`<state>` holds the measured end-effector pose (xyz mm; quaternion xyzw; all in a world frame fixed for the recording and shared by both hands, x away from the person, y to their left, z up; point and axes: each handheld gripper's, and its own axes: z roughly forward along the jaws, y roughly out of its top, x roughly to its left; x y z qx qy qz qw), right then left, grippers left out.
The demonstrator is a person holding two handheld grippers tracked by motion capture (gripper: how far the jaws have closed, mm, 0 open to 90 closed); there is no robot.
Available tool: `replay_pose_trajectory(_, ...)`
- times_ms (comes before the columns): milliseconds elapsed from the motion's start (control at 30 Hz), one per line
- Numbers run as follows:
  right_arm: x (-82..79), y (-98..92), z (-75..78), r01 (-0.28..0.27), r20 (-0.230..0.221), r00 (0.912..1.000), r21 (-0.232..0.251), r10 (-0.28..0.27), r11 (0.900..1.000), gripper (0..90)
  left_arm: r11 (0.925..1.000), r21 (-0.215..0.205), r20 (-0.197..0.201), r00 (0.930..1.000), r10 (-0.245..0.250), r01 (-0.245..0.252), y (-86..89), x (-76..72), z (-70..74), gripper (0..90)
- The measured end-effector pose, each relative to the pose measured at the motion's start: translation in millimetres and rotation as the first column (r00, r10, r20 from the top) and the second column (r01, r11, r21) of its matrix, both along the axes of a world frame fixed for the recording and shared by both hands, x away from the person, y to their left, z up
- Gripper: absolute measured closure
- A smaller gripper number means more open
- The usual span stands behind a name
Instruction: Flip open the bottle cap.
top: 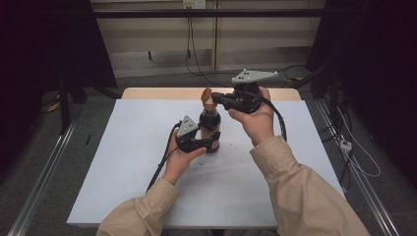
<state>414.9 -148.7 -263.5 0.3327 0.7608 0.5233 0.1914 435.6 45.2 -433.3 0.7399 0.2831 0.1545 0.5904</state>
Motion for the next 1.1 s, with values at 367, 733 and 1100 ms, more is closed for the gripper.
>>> replay_pose_trajectory(367, -0.5, 0.4, 2.0, 0.001, 0.003, 1.0, 0.008, -0.001, 1.0, 90.0, 1.0, 0.001, -0.001, 1.0, 0.002, -0.002, -0.1, -0.1, 0.0, 30.0)
replay_pose_trajectory(733, 0.3, 3.3, 1.6, -0.002, 0.005, 1.0, 0.012, 0.002, 1.0, 90.0, 1.0, 0.005, 0.0, 1.0, 0.002, -0.002, 0.1, -0.2, 0.0, 29.9)
replay_pose_trajectory(1100, -0.5, 9.0, 4.6, -0.014, 0.008, 0.9999, 0.008, 0.014, 1.0, 90.0, 1.0, 0.006, 0.002, 1.0, 0.0, 0.0, -0.1, -0.2, 0.0, 29.8)
